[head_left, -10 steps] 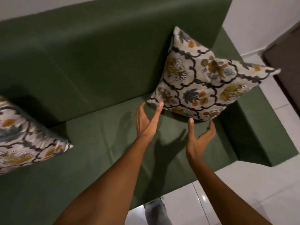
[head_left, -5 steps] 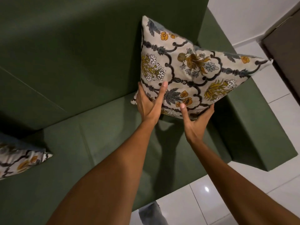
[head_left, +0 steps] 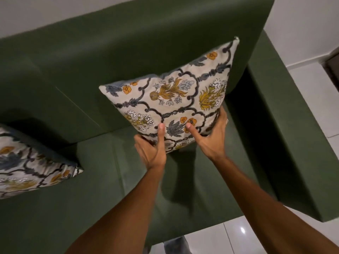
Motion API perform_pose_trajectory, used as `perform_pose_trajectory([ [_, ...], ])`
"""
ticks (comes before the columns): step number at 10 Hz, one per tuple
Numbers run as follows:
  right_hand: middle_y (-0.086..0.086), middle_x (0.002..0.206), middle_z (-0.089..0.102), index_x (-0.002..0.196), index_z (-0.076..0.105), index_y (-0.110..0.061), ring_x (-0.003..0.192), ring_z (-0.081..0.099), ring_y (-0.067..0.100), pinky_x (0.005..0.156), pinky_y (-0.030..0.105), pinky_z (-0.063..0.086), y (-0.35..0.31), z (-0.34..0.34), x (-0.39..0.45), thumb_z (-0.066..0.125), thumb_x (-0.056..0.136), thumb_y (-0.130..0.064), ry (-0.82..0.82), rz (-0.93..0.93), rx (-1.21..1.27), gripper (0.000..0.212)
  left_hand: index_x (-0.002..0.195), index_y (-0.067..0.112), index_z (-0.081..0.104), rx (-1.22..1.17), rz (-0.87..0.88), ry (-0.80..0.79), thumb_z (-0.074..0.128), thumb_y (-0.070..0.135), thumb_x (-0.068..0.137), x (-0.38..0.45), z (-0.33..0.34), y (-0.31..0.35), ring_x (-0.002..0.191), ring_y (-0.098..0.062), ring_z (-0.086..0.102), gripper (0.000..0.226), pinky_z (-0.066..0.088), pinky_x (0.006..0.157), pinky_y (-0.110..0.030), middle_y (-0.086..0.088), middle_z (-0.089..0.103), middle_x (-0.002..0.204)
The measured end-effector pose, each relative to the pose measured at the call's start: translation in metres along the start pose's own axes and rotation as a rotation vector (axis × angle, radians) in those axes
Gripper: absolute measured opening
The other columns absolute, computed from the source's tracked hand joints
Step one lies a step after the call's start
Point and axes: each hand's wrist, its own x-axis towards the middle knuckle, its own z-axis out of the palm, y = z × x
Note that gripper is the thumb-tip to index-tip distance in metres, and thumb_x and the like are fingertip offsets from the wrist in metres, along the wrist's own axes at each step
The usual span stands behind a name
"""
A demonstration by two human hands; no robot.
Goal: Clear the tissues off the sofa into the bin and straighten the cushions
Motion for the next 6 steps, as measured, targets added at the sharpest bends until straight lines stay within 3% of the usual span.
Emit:
perform_pose_trajectory([
  [1,-0.007,0.169,0.028,0.167,0.019,-0.028,0.16,0.032,0.016,0.129,0.054,0.037,0.008,0.008,-0.008,0.089,0.078,-0.064,0.008,0.033,-0.028,0.119,0.133,0.028,0.043,0.055,0.016,-0.071,0.056,0.1,0.068,0.004,-0.007,-0.004,0.125,-0.021,0.051,0.098,0.038,0.11,-0.035,-0.003,0.056,0.131],
  [2,-0.003,0.171,0.027,0.169,0.017,-0.028,0.162,0.028,0.018,0.132,0.053,0.033,0.008,0.011,-0.018,0.085,0.082,-0.064,0.025,0.098,-0.062,0.116,0.126,0.022,0.047,0.097,0.061,-0.086,0.059,0.097,0.071,0.003,-0.013,-0.004,0.12,-0.022,0.054,0.094,0.047,0.107,-0.043,0.0,0.057,0.123],
  [3,-0.011,0.165,0.029,0.168,0.02,-0.028,0.159,0.029,0.01,0.132,0.044,0.031,-0.002,0.016,-0.03,0.085,0.085,-0.06,0.093,0.126,-0.034,0.111,0.101,0.02,0.046,0.26,0.139,-0.071,0.048,0.098,0.077,0.006,-0.029,-0.001,0.104,-0.026,0.053,0.082,0.051,0.096,-0.051,-0.001,0.054,0.103],
  [4,0.004,0.171,0.027,0.169,0.018,-0.021,0.161,0.03,0.022,0.133,0.052,0.031,-0.019,0.019,-0.041,0.082,0.09,-0.054,0.104,0.173,-0.044,0.107,0.086,0.02,0.042,0.401,0.236,-0.036,0.038,0.098,0.081,0.012,-0.055,0.007,0.092,-0.027,0.049,0.079,0.05,0.089,-0.051,0.0,0.048,0.093],
  [5,0.007,0.175,0.02,0.171,0.012,-0.019,0.163,0.027,0.027,0.132,0.058,0.031,-0.043,0.019,-0.049,0.079,0.093,-0.05,0.078,0.17,-0.058,0.107,0.084,0.021,0.042,0.436,0.339,-0.023,0.038,0.096,0.084,0.027,-0.081,0.02,0.088,-0.023,0.045,0.075,0.049,0.085,-0.046,0.001,0.046,0.092],
  [6,0.0,0.179,0.01,0.171,0.005,-0.03,0.166,0.021,0.03,0.133,0.059,0.027,-0.075,0.015,-0.068,0.086,0.085,-0.055,0.031,0.182,-0.02,0.12,0.09,0.024,0.042,0.433,0.406,-0.052,0.041,0.094,0.085,0.035,-0.108,0.038,0.091,-0.021,0.045,0.071,0.05,0.086,-0.045,0.002,0.045,0.097],
])
